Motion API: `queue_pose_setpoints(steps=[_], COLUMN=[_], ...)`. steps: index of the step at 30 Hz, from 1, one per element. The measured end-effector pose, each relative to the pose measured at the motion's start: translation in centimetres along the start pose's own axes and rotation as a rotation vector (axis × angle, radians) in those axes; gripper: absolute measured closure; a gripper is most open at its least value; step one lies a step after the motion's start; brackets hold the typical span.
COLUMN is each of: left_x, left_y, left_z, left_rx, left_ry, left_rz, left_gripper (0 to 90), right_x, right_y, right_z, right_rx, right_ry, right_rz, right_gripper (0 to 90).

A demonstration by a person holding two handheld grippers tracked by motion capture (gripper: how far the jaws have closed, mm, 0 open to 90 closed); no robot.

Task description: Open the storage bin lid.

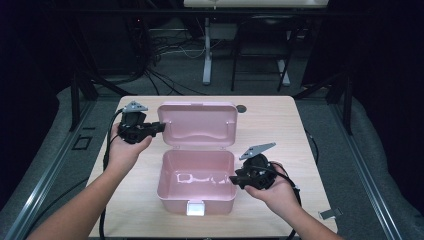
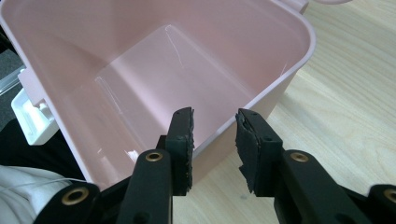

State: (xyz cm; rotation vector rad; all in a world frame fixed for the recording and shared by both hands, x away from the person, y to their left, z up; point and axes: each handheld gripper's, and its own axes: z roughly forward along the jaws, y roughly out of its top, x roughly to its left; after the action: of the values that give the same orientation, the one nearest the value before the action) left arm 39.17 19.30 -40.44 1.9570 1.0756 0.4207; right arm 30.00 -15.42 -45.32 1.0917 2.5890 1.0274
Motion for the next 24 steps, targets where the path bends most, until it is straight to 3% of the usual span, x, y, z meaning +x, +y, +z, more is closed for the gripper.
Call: queue_pose_setpoints(steps=[24], left_x=[1.0], left_y=[0.7], left_z=[1.7], left_rx=[0.035], left_ry=[0.01], left_rz=[-0.061], left_gripper=[84.0], right_x=[-0.1], right_y=[-0.1], right_z=[0.0], right_rx=[-0.002], right_ry=[0.005], right_rz=[0.01], right_gripper=[67.3])
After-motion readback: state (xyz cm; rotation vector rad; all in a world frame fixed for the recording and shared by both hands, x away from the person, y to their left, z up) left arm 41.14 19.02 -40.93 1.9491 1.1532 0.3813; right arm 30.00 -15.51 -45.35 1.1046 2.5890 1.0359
